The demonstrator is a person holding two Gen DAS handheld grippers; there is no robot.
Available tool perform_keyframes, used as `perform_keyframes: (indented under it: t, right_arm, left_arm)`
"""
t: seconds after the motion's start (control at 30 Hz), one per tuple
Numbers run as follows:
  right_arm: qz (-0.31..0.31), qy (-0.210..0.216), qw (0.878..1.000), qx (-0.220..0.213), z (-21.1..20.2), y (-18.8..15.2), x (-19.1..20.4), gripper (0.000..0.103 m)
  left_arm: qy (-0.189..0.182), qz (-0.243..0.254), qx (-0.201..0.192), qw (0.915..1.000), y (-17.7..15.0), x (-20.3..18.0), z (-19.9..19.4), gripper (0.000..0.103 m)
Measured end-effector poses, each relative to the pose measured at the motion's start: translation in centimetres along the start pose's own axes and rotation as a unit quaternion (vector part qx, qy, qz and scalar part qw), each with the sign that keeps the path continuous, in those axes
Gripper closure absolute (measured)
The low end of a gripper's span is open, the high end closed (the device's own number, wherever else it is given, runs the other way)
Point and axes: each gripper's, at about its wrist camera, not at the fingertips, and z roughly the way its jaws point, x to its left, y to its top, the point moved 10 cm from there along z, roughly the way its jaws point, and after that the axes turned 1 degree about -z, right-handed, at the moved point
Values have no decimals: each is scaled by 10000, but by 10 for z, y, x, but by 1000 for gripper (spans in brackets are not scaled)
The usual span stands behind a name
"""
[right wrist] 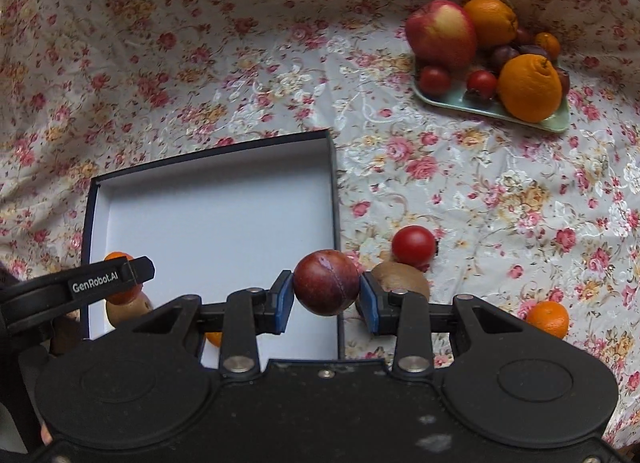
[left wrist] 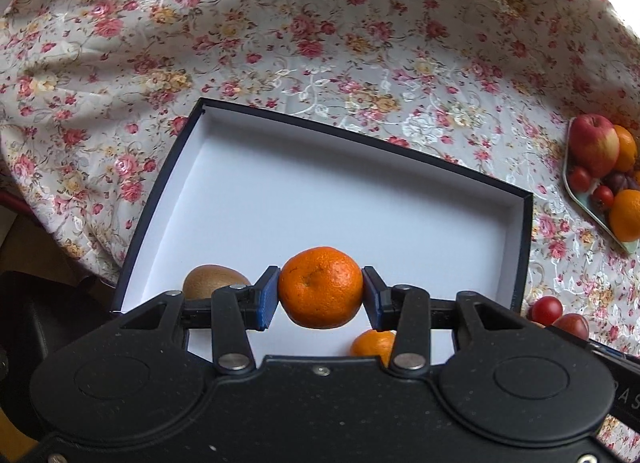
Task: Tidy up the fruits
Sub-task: 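Carry the plum with the right tool while the left tool carries the tangerine over the box, then open the right tool to drop the plum while the left tool drops the tangerine into the box, then withdraw both tools from the box toward the loose fruit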
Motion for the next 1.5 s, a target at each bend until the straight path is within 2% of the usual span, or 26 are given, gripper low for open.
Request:
perform_keyframes:
  t: [0.3,0.5,0.67,0.83,1.5]
  right_arm:
    - [-368,51,9992,152,19,-6,38,65]
    - [-420,23,9989,226,26,-7,46,65]
    - [-509,52,9985,183,24,-6,50,65]
    - [-729,-104,9973,51,20,-5,53,65]
    - [-629,-51,9975,310,20,-13,44,65]
  left_arm:
    - [45,-357,92,9993,7,36,8,52]
    - [15,-443,82,9990,10,45,9,52]
    - [-54,-412,94,9991,10,45,9,52]
    - [-109,-377,38,9992,11,42,6,53]
    - [-31,18,283,9996,1,19,10,52]
